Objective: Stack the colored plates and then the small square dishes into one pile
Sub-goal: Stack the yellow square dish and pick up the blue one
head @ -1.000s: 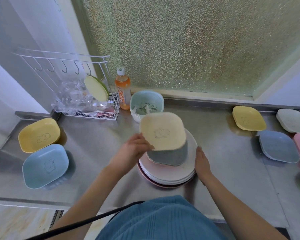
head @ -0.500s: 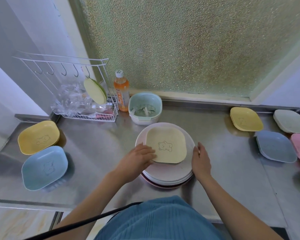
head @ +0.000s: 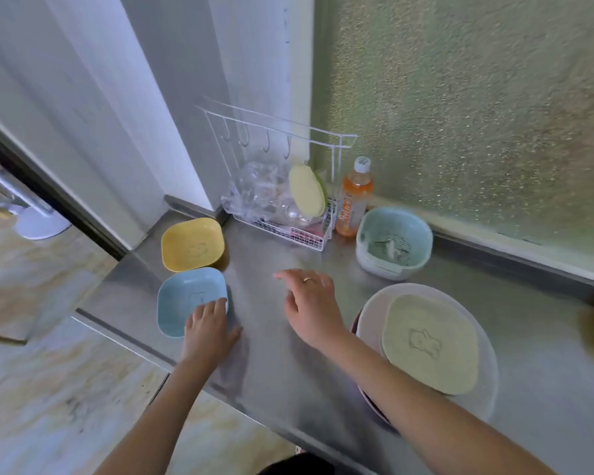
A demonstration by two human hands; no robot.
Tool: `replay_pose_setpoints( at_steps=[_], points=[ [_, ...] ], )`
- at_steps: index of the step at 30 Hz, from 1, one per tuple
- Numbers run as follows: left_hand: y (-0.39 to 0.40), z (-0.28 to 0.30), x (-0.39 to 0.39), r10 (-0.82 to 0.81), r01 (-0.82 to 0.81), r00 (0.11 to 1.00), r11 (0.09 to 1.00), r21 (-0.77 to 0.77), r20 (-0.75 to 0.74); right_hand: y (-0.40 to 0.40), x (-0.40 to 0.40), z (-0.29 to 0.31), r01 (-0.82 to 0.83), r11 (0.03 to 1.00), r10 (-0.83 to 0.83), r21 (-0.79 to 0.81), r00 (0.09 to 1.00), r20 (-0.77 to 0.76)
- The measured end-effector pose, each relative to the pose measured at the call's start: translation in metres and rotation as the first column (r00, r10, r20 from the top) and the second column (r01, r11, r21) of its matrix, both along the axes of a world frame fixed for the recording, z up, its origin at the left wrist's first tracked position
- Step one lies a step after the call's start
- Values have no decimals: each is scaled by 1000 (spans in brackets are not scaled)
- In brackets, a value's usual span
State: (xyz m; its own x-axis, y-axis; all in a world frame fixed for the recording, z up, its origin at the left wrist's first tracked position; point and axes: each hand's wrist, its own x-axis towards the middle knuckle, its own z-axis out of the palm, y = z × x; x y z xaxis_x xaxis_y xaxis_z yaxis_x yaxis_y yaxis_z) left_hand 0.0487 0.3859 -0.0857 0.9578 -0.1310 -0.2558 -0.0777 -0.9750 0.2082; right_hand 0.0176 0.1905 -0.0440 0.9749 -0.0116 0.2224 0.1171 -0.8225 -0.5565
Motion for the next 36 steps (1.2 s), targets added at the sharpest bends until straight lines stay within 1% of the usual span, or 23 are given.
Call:
replay_pose_setpoints(
  at_steps=[1, 3, 5, 6, 7, 9, 11, 14, 15, 17, 20, 23, 27, 32, 34, 36],
  points=[
    [6, -1, 1, -24, 24, 1000, 999, 37, -15, 13, 16, -2, -81, 996, 79, -32, 994, -73],
    [18, -4, 6, -32, 36, 999, 995, 97, -42, 38, 51, -5, -193, 977, 174, -84, 964, -200],
    [30, -9, 13, -17, 23, 999, 989, 145, -42, 65, 86, -7, -267, 955, 224, -131, 935, -275],
    [35, -12, 16, -27, 29, 999, 988, 151, -17, 78, 102, -10, -301, 940, 244, -159, 922, -302],
    [38, -14, 18, -23, 26, 1000, 992, 122, -20, 91, 116, -14, -330, 923, 256, -198, 911, -324],
    [41, -22, 18, -40, 43, 999, 995, 85, -37, 114, 142, -26, -358, 881, 242, -311, 904, -353],
    [44, -32, 21, -51, 54, 998, 995, 82, -38, 129, 157, -40, -357, 848, 188, -392, 894, -408],
    [46, -42, 19, -53, 53, 999, 997, 56, -8, 139, 160, -59, -362, 838, 113, -408, 847, -519],
    [47, -43, 16, -46, 46, 999, 998, 29, -9, 139, 156, -65, -356, 842, 109, -406, 848, -518],
    [48, -45, 9, -50, 50, 999, 999, -6, -5, 136, 147, -73, -331, 856, 122, -397, 876, -467],
    [45, -43, -2, -93, 93, 995, 996, 0, 42, 124, 132, -73, -280, 890, 114, -360, 902, -417],
    [32, -39, -25, -160, 156, 985, 986, -65, -65, 101, 110, -68, -224, 917, 69, -330, 904, -422],
    [13, -36, -55, -240, 235, 970, 965, -117, -33, 66, 71, -58, -148, 943, 12, -300, 912, -411],
    [-19, -31, -67, -354, 348, 933, 933, -86, -64, 18, 40, -27, -84, 936, -48, -343, 933, -358],
    [-33, -32, -70, -453, 449, 890, 891, -73, -55, -4, 29, -14, -72, 917, -62, -391, 946, -319],
    [-45, -39, -74, -541, 542, 837, 840, -12, -76, -29, 22, -5, -45, 904, -72, -426, 964, -255]
  ],
)
